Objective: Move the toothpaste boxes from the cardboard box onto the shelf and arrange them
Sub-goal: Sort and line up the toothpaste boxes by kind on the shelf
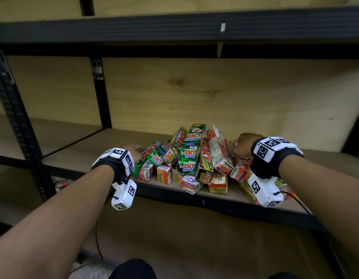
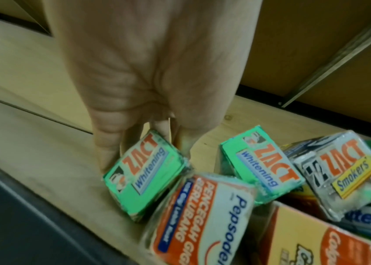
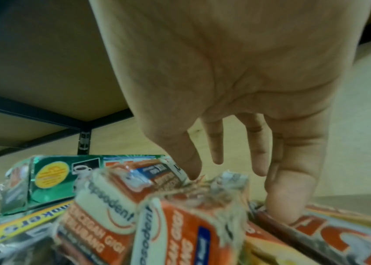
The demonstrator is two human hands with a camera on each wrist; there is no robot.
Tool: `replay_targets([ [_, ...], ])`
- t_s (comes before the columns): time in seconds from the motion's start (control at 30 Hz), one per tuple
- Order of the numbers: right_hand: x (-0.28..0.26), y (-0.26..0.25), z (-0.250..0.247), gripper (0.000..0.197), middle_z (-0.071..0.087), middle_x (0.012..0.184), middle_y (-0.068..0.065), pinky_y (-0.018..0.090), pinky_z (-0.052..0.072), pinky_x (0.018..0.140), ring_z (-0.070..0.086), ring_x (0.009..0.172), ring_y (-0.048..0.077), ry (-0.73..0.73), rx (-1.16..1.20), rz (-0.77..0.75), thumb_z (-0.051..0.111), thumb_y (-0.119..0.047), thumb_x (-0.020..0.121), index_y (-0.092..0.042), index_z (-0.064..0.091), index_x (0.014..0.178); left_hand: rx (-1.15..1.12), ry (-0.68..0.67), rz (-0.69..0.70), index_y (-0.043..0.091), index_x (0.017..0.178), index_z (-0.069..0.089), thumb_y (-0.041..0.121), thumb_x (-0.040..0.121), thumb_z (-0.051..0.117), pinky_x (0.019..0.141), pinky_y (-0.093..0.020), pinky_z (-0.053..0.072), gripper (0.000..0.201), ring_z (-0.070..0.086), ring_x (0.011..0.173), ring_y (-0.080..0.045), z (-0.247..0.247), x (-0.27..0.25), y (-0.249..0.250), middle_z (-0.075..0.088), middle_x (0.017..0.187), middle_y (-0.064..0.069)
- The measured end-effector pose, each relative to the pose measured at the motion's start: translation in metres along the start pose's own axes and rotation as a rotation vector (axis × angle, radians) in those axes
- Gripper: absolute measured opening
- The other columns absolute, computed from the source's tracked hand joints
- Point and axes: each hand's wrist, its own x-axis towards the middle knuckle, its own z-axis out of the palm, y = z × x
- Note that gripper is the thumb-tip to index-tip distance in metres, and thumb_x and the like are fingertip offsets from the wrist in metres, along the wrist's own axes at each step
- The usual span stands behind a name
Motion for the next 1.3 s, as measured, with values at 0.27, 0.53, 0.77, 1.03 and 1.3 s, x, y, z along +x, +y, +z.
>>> replay_targets([
  [0.27,0.008,0.004,0.019,0.053,0.062,0.115,0.011,0.037,0.055,0.090,0.063,0.094,0.028,-0.022,0.153,0.064,0.062,-0.033,0.085,-0.010,0.046,0.131,0.018,0.040,0.001,0.012,0.116,0.062,0.028,0.099,0.050,0.077,-0.026,0.043,0.027,0.062,0.092,-0.023,0.002,0.002,0.008,0.064,0.110,-0.010],
  [0.53,0.001,0.007,0.010,0.041,0.060,0.130,0.014,0.037,0.052,0.098,0.062,0.114,0.031,0.071,0.240,0.045,0.062,-0.022,0.091,-0.006,0.057,0.129,0.052,0.049,0.027,0.006,0.126,0.062,0.039,0.100,0.047,0.090,-0.030,0.046,0.044,0.059,0.112,-0.029,-0.009,-0.012,0.024,0.063,0.125,-0.013],
  [0.77,-0.005,0.000,-0.019,0.039,0.062,0.123,0.016,0.037,0.053,0.089,0.063,0.098,0.031,0.154,0.282,-0.009,0.061,-0.019,0.090,-0.007,0.058,0.127,0.043,0.041,0.063,0.012,0.122,0.064,0.047,0.096,0.053,0.080,-0.027,0.041,0.046,0.055,0.097,-0.022,-0.023,-0.022,0.032,0.063,0.125,-0.008],
  [1.03,0.001,-0.051,-0.043,0.039,0.059,0.123,0.003,0.035,0.056,0.082,0.065,0.102,0.026,0.227,0.512,-0.189,0.063,-0.017,0.087,-0.026,0.056,0.124,0.002,0.054,0.099,0.012,0.111,0.069,0.052,0.091,0.056,0.086,-0.034,0.051,0.046,0.064,0.102,-0.027,-0.032,-0.023,0.033,0.068,0.115,-0.009],
  [1.3,0.019,-0.126,-0.020,0.028,0.069,0.107,0.005,0.033,0.055,0.087,0.065,0.091,0.020,0.087,0.700,-0.337,0.063,-0.015,0.088,-0.017,0.070,0.116,0.090,0.048,0.115,0.011,0.122,0.063,0.055,0.094,0.050,0.077,-0.027,0.044,0.054,0.061,0.101,-0.024,-0.034,-0.022,0.022,0.066,0.116,-0.008],
])
